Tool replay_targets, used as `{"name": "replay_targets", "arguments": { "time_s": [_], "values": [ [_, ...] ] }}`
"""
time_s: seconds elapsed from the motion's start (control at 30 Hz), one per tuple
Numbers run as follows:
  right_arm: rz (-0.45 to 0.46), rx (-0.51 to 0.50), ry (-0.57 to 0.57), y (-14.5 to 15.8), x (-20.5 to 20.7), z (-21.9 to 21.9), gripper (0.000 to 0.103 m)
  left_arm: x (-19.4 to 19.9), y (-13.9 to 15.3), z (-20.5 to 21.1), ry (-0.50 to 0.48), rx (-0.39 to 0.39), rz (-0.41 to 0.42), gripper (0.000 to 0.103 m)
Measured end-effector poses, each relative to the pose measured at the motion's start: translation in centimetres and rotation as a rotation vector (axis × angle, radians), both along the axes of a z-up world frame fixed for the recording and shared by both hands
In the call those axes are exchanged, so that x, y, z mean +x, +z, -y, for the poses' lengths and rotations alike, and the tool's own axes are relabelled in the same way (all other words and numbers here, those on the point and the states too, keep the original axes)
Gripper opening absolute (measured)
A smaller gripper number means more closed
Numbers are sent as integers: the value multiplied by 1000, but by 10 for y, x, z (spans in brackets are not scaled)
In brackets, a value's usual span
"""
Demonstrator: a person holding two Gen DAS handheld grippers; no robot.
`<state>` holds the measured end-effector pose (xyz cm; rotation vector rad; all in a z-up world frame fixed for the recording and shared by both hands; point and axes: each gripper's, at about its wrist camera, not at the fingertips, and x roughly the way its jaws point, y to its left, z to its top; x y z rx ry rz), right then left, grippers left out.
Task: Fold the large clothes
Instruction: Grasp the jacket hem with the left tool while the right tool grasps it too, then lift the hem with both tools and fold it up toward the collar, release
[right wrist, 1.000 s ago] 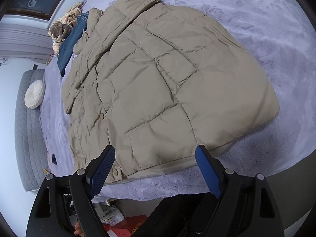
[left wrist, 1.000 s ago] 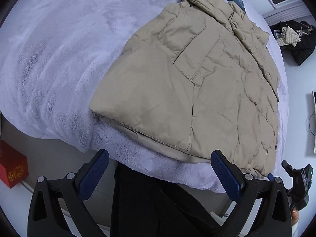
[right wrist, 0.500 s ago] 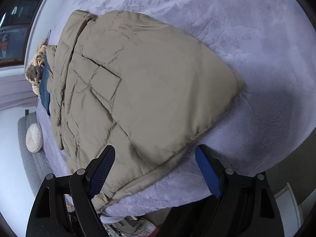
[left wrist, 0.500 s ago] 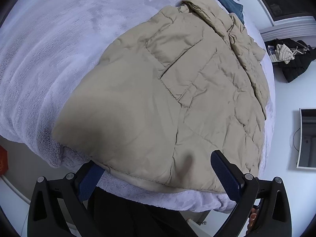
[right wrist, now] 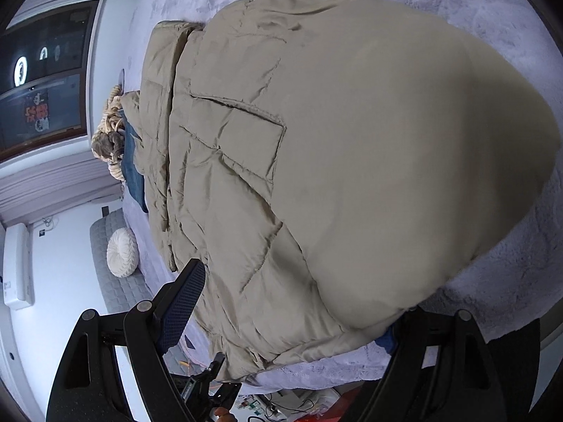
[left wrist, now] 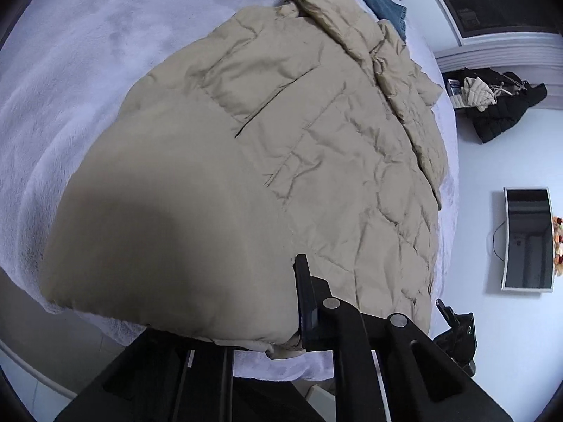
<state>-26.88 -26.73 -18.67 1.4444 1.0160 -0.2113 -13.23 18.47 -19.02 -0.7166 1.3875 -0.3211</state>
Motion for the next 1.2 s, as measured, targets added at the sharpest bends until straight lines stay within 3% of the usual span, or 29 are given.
{"name": "replay_targets", "arguments": {
  "time_s": [0.1,0.13,0.2,0.23,0.27,0.5,0.7,0.97,1.1,1.2],
  "values": [
    [-3,2,-26,3,-2,2,85,6,22,-3,-18,-3,68,14],
    [0,3,-37,4,-5,3,79,9,29,-4,-23,-8,87,14],
    [-5,7,-47,5,-11,7,55,14,41,-5,-41,-11,120,14],
    [-15,1,-48,5,-11,8,29,17,47,-5,-53,-7,135,14],
    [-28,-13,-49,7,-12,9,9,20,53,-5,-64,-3,150,14],
    [28,-173,56,52,10,9,7,41,94,7,-124,53,261,14],
    [119,-328,184,110,66,20,7,80,136,17,-120,87,369,14],
    [221,-459,345,173,195,46,7,175,190,47,-88,179,511,14],
    [225,-517,432,184,275,59,7,233,189,67,-48,256,524,14],
    [200,-516,468,173,321,65,7,274,168,84,-28,332,501,14]
  ]
}}
